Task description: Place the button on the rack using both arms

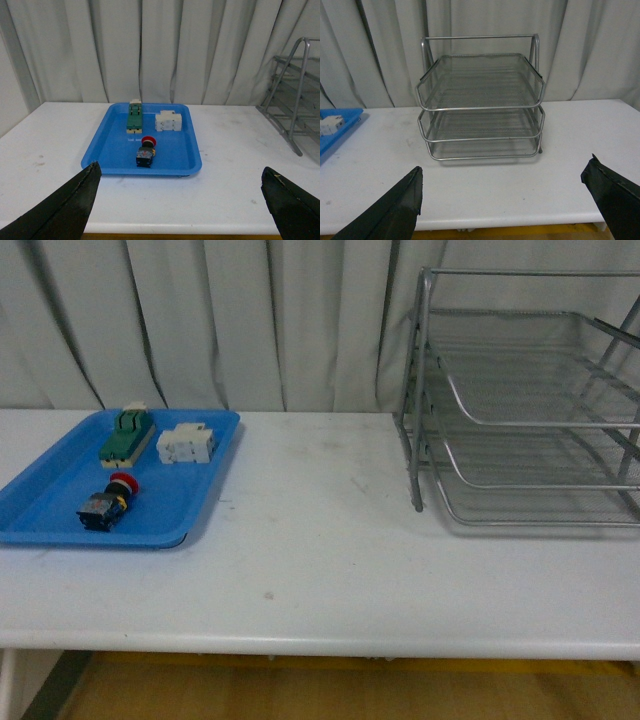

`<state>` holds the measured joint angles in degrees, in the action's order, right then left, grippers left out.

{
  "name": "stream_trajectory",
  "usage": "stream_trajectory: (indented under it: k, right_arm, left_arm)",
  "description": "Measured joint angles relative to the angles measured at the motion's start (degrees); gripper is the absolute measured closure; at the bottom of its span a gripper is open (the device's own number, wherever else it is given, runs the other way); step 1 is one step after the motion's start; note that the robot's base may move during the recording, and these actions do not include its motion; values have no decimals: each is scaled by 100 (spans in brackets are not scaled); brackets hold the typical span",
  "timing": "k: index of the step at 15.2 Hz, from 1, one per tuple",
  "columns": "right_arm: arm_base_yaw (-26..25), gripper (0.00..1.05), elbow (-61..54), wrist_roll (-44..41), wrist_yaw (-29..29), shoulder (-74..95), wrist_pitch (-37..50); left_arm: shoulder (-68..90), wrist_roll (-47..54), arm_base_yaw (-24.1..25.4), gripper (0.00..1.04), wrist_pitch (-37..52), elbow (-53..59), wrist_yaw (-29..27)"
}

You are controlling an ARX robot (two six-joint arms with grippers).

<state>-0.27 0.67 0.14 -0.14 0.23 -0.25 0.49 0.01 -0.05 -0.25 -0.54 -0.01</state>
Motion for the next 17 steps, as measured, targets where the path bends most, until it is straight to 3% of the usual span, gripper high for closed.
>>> stream_trajectory:
  k: [17]
  right_arm:
    - [0, 6, 0, 0, 0, 0, -2]
  left_arm:
    - [0, 0, 0, 7, 0, 0, 0]
